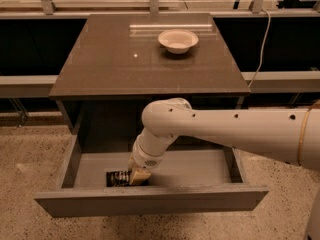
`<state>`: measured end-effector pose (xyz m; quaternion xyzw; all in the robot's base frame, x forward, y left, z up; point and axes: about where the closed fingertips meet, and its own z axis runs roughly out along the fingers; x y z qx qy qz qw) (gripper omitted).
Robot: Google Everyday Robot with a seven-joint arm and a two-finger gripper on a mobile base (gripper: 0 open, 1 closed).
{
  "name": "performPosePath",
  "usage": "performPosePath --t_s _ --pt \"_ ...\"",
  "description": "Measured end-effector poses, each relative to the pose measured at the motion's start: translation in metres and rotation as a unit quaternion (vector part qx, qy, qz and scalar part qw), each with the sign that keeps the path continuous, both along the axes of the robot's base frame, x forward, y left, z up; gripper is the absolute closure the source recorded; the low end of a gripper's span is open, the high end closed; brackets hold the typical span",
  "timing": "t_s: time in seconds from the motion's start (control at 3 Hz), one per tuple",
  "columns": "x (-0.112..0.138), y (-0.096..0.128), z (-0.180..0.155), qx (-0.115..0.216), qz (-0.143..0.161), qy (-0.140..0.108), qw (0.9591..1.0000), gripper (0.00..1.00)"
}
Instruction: Pick rxbar chocolate from top drawer and place on counter
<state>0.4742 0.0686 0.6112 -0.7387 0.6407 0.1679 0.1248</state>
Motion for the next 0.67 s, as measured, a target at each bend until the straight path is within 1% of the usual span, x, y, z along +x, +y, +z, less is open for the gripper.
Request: performPosePath --t_s 0.33,0.67 --pt "0.010 0.005 0.022 0.041 -0.007 -0.011 0.9991 1.00" --pt "0.022 0.004 0.058 0.085 -0.016 -0.033 0.9957 1.00"
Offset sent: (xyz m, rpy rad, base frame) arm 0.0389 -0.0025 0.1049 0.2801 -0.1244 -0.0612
